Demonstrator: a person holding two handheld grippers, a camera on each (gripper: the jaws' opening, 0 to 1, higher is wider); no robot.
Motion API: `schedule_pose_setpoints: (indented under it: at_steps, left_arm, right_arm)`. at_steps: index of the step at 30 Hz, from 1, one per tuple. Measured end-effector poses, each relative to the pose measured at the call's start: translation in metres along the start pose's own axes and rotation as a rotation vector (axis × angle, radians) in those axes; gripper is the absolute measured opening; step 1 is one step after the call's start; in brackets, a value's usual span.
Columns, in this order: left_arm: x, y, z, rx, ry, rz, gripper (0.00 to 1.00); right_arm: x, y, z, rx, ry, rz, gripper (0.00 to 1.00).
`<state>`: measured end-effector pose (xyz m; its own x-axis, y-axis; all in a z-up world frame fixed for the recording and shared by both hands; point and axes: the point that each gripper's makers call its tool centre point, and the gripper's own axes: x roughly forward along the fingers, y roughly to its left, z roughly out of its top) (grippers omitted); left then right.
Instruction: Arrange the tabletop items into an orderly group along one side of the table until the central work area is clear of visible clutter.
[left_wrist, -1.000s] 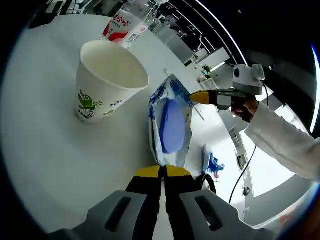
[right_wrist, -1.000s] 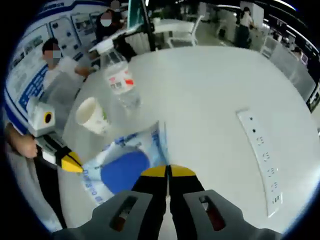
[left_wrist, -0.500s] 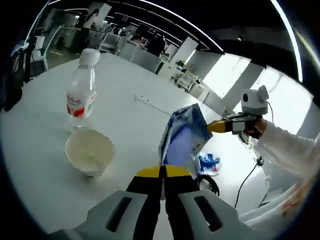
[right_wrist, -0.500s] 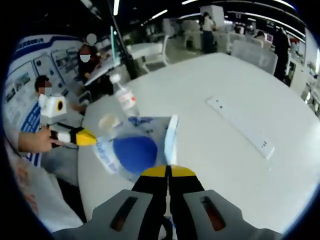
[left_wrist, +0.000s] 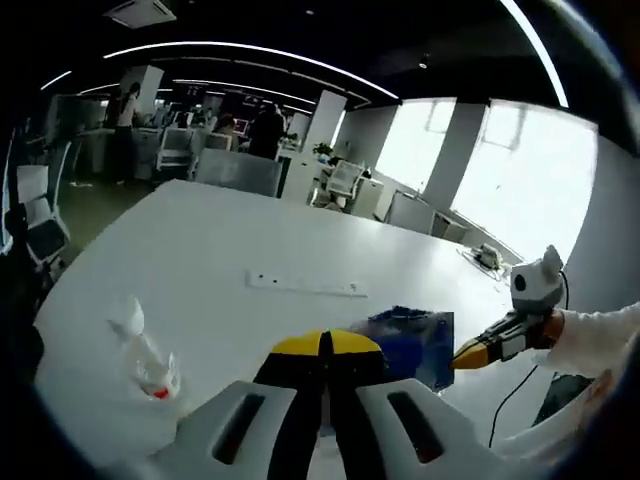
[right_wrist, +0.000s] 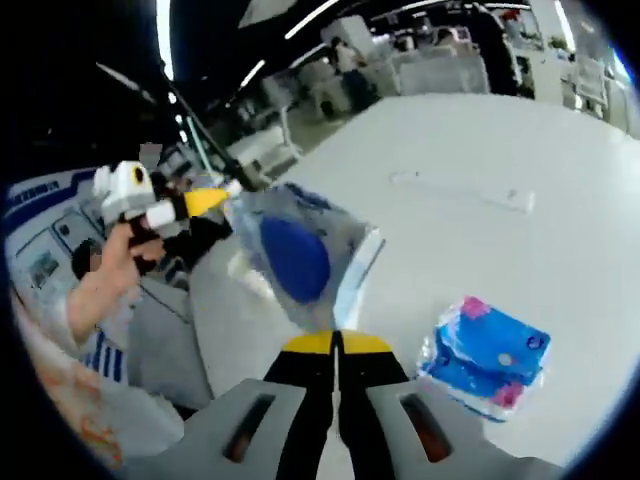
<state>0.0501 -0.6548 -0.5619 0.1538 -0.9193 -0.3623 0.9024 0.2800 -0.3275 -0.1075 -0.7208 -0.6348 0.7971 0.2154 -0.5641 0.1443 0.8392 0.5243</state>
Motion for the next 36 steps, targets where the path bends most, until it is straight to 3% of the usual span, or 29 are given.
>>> schedule_pose_setpoints:
  at_steps: [1, 2, 4, 5, 6, 9, 12, 13, 14, 16, 17, 18, 20, 22, 25, 26, 27, 28, 30, 31, 32, 33, 34, 35, 36]
  left_arm:
    - [0.003, 0.0, 0.002, 0.003, 0.006, -0.004, 0.0]
    - [0.009, -0.005, -0.001, 0.019, 0.046, -0.033, 0.0]
    - [0.021, -0.005, -0.008, 0.012, 0.06, -0.047, 0.0]
    - [0.023, -0.006, -0.011, 0.006, 0.068, -0.05, 0.0]
    - [0.022, -0.009, -0.012, 0.004, 0.063, -0.056, 0.0]
    - [0.015, -0.018, -0.014, -0.023, 0.042, -0.07, 0.0]
    - [0.0, -0.005, -0.02, -0.026, -0.009, 0.01, 0.0]
    - [-0.012, 0.003, -0.029, -0.095, -0.018, 0.042, 0.0]
    - [-0.022, 0.003, -0.04, -0.209, -0.042, 0.031, 0.06]
    - [-0.033, 0.001, -0.063, -0.381, -0.027, 0.023, 0.46]
    - [-0.038, -0.004, -0.082, -0.435, -0.008, 0.015, 0.6]
    - [-0.041, -0.01, -0.094, -0.447, 0.002, 0.002, 0.68]
    - [-0.045, -0.032, -0.12, -0.502, 0.053, -0.075, 0.66]
    - [-0.039, -0.053, -0.121, -0.633, 0.007, -0.162, 0.7]
    - [-0.033, -0.063, -0.106, -0.838, -0.153, -0.29, 0.86]
    - [-0.034, -0.061, -0.097, -0.858, -0.221, -0.326, 0.87]
    - [-0.037, -0.057, -0.088, -0.873, -0.28, -0.355, 0.85]
    - [-0.046, -0.055, -0.068, -0.896, -0.385, -0.418, 0.79]
    - [-0.058, -0.054, -0.043, -0.944, -0.478, -0.508, 0.6]
    - [-0.059, -0.054, -0.037, -0.939, -0.484, -0.52, 0.53]
    - [-0.05, -0.049, -0.041, -0.86, -0.437, -0.455, 0.41]
    - [-0.045, -0.044, -0.046, -0.811, -0.407, -0.419, 0.11]
    - [-0.04, -0.035, -0.049, -0.771, -0.402, -0.359, 0.01]
    - [-0.041, -0.03, -0.042, -0.823, -0.449, -0.367, 0.0]
    - [-0.047, -0.032, -0.032, -0.907, -0.473, -0.42, 0.0]
  right_arm:
    - [-0.001, 0.01, 0.004, 0.09, -0.042, 0.049, 0.0]
    - [0.0, 0.013, 0.006, 0.121, -0.065, 0.062, 0.0]
    - [0.0, 0.006, 0.006, 0.088, -0.07, 0.019, 0.0]
    - [-0.001, 0.016, 0.027, 0.121, -0.19, 0.085, 0.0]
    - [-0.003, 0.024, 0.036, 0.186, -0.225, 0.129, 0.0]
    - [0.0, 0.03, 0.049, 0.144, -0.212, 0.086, 0.0]
    - [0.0, 0.047, 0.069, 0.243, -0.281, 0.167, 0.0]
    - [-0.001, 0.053, 0.076, 0.268, -0.303, 0.2, 0.0]
    - [-0.005, 0.061, 0.084, 0.268, -0.326, 0.231, 0.0]
    - [-0.012, 0.076, 0.092, 0.253, -0.342, 0.264, 0.0]
    - [-0.015, 0.082, 0.095, 0.253, -0.347, 0.276, 0.0]
    - [-0.018, 0.088, 0.098, 0.253, -0.352, 0.297, 0.0]
    - [-0.028, 0.103, 0.108, 0.268, -0.372, 0.347, 0.0]
    - [-0.038, 0.117, 0.116, 0.275, -0.386, 0.388, 0.0]
    - [-0.058, 0.138, 0.131, 0.282, -0.427, 0.457, 0.0]
    - [-0.064, 0.141, 0.135, 0.29, -0.44, 0.471, 0.0]
    - [-0.07, 0.143, 0.138, 0.299, -0.45, 0.482, 0.0]
    - [-0.076, 0.143, 0.139, 0.308, -0.454, 0.488, 0.0]
    - [-0.085, 0.141, 0.138, 0.312, -0.463, 0.483, 0.0]
    - [-0.086, 0.141, 0.139, 0.315, -0.465, 0.487, 0.0]
    - [-0.093, 0.143, 0.143, 0.367, -0.496, 0.53, 0.0]
    - [-0.096, 0.143, 0.144, 0.396, -0.511, 0.547, 0.0]
    - [-0.1, 0.14, 0.146, 0.417, -0.541, 0.553, 0.0]
    - [-0.097, 0.136, 0.143, 0.415, -0.531, 0.539, 0.0]
    - [-0.095, 0.132, 0.139, 0.404, -0.535, 0.511, 0.0]
